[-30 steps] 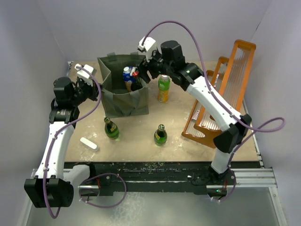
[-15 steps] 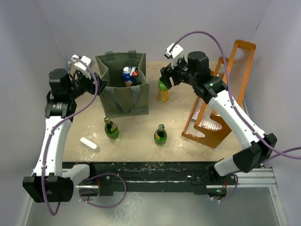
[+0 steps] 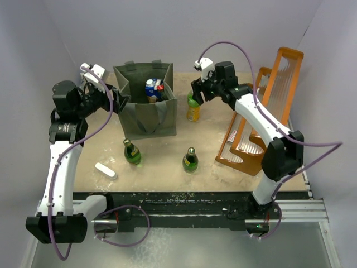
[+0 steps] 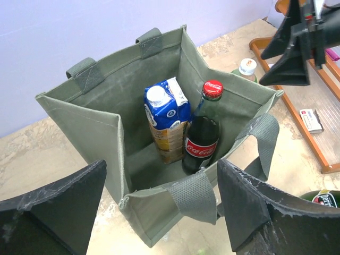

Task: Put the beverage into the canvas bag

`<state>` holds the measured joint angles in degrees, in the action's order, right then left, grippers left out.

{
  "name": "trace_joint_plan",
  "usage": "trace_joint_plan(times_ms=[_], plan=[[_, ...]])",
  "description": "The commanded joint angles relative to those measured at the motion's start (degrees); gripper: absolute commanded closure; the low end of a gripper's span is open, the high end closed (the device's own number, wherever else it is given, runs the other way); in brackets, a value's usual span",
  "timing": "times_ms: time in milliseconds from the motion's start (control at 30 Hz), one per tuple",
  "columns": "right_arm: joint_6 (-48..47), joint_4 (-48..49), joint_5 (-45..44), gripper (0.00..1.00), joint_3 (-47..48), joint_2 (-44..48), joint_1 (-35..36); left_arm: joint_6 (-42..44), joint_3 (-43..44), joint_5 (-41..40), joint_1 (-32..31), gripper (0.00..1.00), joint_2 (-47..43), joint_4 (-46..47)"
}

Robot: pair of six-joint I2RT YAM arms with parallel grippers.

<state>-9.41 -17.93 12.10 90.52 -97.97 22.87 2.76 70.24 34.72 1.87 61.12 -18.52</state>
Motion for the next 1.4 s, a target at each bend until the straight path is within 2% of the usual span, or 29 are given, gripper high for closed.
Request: trace_joint_plan(times_ms=[0,133,267,367,567,767,1000,1133,1233,1300,1367], plan=[[1.4,-0.1,3.1,0.29,7.1,-2.7,0.2,1.3,-1.4,0.5,0.2,0.13,-2.7,2.2],[2.1,-0.4,3.2,0.31,9.8,-5.3,0.2,1.4,-2.2,1.1,0.2,0.12,-3.3,2.3],[2.4,-1.0,3.3,0.37,11.4,-6.8,0.2,1.4,-2.7,1.7,0.2,0.11,-3.6,2.4],[2.6,-1.1,3.6,0.42,11.0,-6.9,0.2,1.4,-2.9,1.8,0.2,0.11,-3.7,2.5],[2.7,-1.1,3.5,0.45,10.6,-7.7,0.2,1.4,-3.2,2.0,0.2,0.1,-3.8,2.8],[3.0,-1.2,3.8,0.53,11.2,-8.7,0.2,1.3,-3.7,1.9,0.2,0.09,-4.3,2.9],[2.8,-1.5,3.5,0.57,11.4,-9.0,0.2,1.5,-4.1,1.2,0.2,0.08,-4.5,2.9],[2.8,-2.0,3.4,0.74,12.4,-8.4,0.2,1.7,-4.3,0.4,0.2,0.07,-4.3,3.0],[2.8,-2.2,3.5,0.92,13.0,-6.8,0.2,2.0,-4.5,-0.6,0.2,0.07,-3.6,2.7],[3.0,-2.1,3.2,1.0,13.2,-5.3,0.2,2.0,-4.2,-1.4,0.2,0.07,-2.7,2.0],[3.2,-1.8,2.8,1.0,13.4,-3.5,0.2,2.0,-3.6,-2.0,0.2,0.08,-1.4,1.2]])
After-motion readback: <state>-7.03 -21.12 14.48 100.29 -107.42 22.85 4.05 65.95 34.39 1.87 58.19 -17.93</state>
